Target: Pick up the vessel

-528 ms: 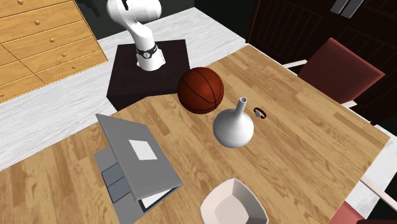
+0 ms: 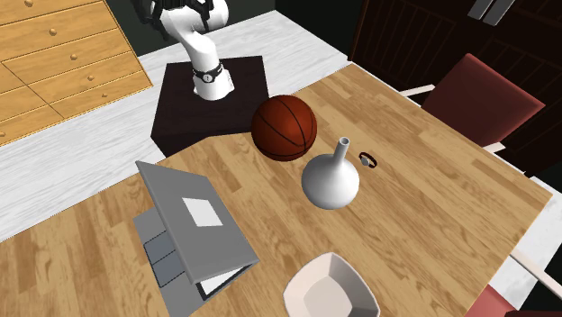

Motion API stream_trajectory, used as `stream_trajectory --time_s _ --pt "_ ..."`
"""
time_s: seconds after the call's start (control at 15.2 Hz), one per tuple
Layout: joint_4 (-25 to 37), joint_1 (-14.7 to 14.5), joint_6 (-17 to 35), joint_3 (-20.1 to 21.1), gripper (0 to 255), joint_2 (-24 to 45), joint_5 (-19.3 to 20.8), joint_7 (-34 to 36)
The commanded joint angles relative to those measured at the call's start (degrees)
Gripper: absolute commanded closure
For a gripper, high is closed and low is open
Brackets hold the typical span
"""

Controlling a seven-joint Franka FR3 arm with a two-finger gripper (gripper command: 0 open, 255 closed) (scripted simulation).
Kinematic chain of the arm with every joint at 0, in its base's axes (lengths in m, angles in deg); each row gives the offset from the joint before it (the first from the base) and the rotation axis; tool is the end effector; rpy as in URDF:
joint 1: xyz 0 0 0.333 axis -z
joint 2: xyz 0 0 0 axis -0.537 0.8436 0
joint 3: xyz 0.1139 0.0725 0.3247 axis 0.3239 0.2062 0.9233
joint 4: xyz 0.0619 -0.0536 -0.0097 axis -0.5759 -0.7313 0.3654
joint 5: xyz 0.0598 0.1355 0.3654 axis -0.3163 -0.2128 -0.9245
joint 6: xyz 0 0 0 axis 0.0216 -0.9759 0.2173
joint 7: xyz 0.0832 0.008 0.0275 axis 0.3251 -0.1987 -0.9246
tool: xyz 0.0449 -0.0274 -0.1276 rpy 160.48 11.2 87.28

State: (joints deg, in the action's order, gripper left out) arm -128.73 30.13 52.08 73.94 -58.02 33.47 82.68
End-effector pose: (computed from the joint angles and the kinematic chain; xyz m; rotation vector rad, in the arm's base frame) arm 0.3306 0.0398 0.5889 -3.0630 -0.1852 0.0870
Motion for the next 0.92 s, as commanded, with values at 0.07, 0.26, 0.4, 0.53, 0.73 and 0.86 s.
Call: stream_trajectory --time_s 0.07,0.26,0.4,0.53,0.73,0.86 --pt "1.8 -1.1 2.6 3.0 0 4.5 -1.2 3.1" --pt "4.3 -2.0 5.0 5.7 0 9.5 -1.9 6.0" --pt "6.3 -2.5 6.5 7.5 0 13.0 -2.0 7.9" --pt "8.6 -3.1 7.8 9.1 0 16.6 -1.9 9.9" --pt "12.5 -3.9 9.4 11.5 0 22.4 -1.3 13.0" --pt "15.5 -4.5 10.2 12.9 0 26.4 -0.5 15.1"
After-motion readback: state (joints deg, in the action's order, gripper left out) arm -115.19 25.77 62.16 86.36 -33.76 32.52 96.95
